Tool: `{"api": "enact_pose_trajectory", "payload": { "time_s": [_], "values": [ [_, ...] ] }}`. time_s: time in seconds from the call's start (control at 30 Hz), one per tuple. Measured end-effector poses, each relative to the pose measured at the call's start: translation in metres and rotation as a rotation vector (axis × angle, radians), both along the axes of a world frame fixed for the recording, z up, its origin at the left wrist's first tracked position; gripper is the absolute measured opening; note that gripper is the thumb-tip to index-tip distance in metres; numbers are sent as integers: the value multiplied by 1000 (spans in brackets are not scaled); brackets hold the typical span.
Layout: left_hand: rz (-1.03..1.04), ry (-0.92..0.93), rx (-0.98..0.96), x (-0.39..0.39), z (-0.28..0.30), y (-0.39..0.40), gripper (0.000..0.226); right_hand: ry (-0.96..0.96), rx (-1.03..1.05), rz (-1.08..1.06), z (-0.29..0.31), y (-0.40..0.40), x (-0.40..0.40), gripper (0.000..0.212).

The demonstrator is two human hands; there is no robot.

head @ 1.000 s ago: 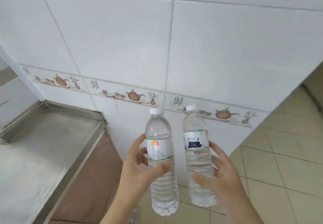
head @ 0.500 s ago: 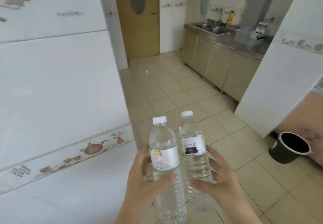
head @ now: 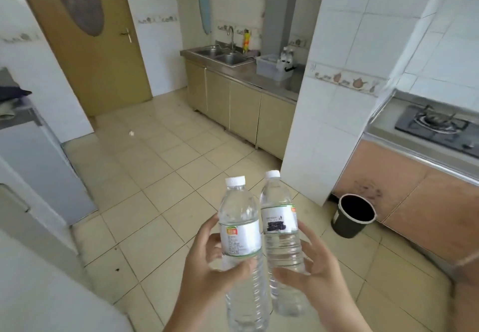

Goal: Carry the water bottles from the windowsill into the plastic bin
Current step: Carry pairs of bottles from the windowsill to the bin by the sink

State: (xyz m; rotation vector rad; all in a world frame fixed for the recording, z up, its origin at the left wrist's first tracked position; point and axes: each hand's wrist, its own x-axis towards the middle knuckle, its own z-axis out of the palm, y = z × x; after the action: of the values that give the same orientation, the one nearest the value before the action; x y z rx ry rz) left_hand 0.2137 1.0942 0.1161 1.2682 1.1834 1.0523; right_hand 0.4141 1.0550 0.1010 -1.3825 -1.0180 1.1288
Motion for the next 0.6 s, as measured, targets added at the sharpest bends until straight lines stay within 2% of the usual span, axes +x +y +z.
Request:
{"api": "enact_pose_trajectory", "payload": {
  "time_s": [0.23,0.6],
  "values": [
    [13,13,17,61,-9,106,92,44,23,-40,-7,107,57,91],
    [113,10,-18,171,2,292,92,63,34,56,-1,312,174,90]
  ]
}}
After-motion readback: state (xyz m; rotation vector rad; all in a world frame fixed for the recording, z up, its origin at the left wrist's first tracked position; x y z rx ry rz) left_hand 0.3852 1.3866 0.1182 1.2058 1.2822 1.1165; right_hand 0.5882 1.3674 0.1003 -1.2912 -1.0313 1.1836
